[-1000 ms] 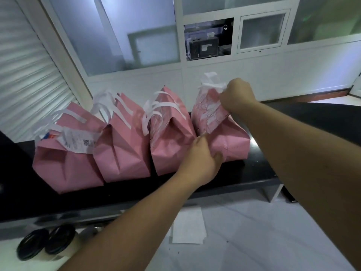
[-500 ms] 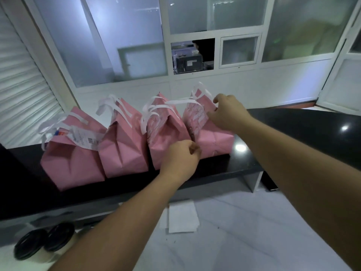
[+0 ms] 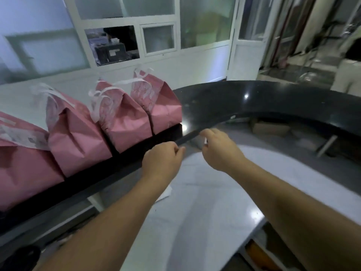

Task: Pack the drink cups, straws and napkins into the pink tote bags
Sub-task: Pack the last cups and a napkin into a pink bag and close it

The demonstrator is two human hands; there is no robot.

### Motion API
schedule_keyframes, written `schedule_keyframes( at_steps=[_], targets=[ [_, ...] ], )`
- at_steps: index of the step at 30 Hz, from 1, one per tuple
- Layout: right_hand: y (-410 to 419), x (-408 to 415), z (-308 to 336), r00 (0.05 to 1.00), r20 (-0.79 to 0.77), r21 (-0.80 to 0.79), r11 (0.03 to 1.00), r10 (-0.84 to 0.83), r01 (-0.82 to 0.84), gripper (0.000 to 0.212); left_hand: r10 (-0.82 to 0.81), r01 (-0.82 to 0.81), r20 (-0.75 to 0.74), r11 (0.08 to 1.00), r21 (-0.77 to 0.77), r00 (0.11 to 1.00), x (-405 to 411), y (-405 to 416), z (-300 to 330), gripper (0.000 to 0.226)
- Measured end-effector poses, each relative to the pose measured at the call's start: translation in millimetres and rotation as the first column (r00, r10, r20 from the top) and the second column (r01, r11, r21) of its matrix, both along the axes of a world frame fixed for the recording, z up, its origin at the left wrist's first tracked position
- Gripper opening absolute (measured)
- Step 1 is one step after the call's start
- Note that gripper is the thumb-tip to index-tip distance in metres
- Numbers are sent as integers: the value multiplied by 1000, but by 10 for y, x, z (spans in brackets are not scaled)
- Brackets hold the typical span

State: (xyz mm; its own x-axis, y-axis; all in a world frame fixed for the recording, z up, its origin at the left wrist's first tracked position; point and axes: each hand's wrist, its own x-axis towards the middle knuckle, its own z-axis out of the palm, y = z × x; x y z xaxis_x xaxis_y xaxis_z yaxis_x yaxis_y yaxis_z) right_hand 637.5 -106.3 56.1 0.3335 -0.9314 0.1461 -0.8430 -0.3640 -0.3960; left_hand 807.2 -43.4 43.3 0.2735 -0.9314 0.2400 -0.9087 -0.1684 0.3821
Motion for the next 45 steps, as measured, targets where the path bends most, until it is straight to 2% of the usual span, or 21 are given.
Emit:
schedule_keyframes(
  at_steps=[2, 7, 14, 21, 27, 32, 41, 45],
  targets=[
    [284, -202, -144, 995, -26, 35, 995, -95, 96, 44, -107, 106, 52, 994, 8, 993, -144, 117, -125, 29],
    [1058, -809, -452, 960, -103, 114, 956, -260, 271, 52, -326, 321, 177, 945, 59, 929, -640, 443, -456, 41],
    [2031, -1894, -698, 860, -116, 163, 844, -497, 510, 52, -597, 575, 212, 802, 160, 773, -1702, 875, -651, 54],
    [2921, -3210, -735, 722, -86, 171, 704, -686, 689, 57, -752, 737, 205, 657, 156, 627, -3240, 1378, -638, 57],
    [3998, -4586, -869, 577, -70, 166, 561, -814, 811, 57, -879, 855, 151, 475, 207, 452, -4918, 2177, -760, 56],
    [4859, -5607, -939, 410, -48, 179, 396, -911, 901, 55, -939, 914, 121, 341, 222, 321, -6166, 2874, -744, 58],
    [6020, -6980, -957, 80, 42, 230, 88, -996, 969, 51, -995, 968, -7, 94, 234, 99, -7946, 3682, -677, 55],
    [6296, -7594, -965, -31, 51, 211, -20, -998, 977, 51, -999, 969, -36, 13, 245, 22, -8685, 3861, -748, 55]
  ],
)
